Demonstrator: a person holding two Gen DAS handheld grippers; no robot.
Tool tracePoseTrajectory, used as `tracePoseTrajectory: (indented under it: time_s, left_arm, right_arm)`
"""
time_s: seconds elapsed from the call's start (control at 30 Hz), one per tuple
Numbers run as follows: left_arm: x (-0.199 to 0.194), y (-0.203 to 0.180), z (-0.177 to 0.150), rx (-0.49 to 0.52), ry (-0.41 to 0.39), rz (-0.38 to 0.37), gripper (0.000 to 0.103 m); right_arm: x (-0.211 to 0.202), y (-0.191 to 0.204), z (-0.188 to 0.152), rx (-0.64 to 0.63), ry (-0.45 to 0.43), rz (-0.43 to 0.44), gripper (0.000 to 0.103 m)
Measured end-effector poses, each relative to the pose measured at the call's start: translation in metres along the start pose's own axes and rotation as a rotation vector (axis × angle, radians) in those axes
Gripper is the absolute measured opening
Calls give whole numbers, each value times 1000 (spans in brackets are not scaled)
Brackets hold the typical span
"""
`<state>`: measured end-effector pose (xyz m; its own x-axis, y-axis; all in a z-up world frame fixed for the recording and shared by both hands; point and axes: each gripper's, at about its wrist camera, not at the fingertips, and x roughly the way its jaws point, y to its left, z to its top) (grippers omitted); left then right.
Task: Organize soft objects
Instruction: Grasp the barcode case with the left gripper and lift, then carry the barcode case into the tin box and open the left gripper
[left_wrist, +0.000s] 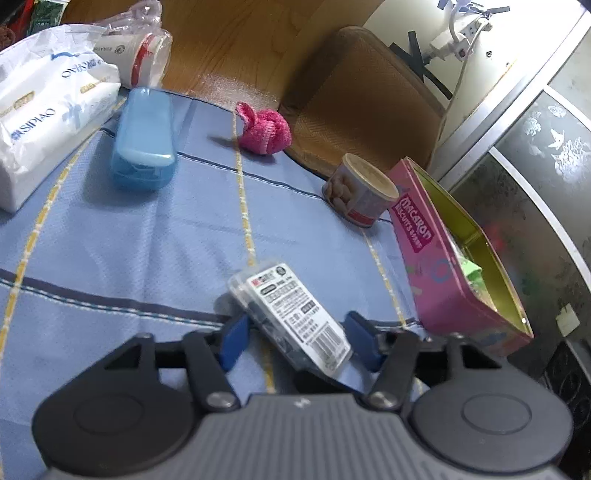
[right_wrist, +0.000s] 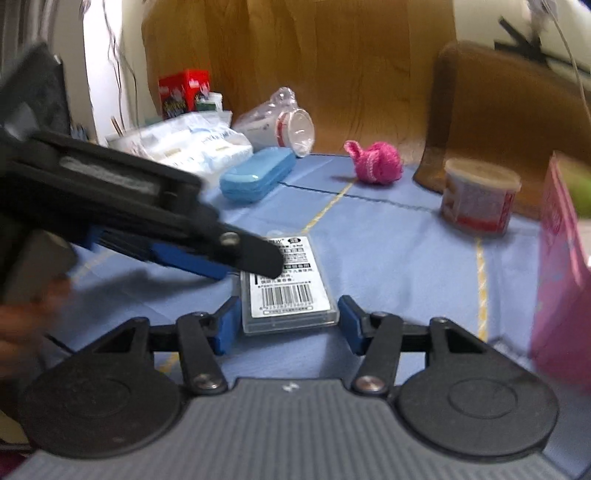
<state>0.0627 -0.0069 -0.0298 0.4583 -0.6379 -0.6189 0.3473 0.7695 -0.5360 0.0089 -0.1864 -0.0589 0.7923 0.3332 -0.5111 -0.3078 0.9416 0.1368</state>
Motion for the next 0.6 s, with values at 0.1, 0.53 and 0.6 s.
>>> tracePoseTrajectory:
  time_s: [0.1, 0.53, 0.6]
  left_arm:
    - [3, -19, 8, 22, 19, -62, 35]
    - [87, -191, 49, 390, 48, -197, 36]
    - [110, -214, 48, 423, 77, -212, 37]
  right_arm:
    - [-15, -8, 3, 61, -52, 2, 59]
    - [-103, -75, 12, 83, -350, -388, 59]
    - [-110, -95, 8, 114, -352, -456, 59]
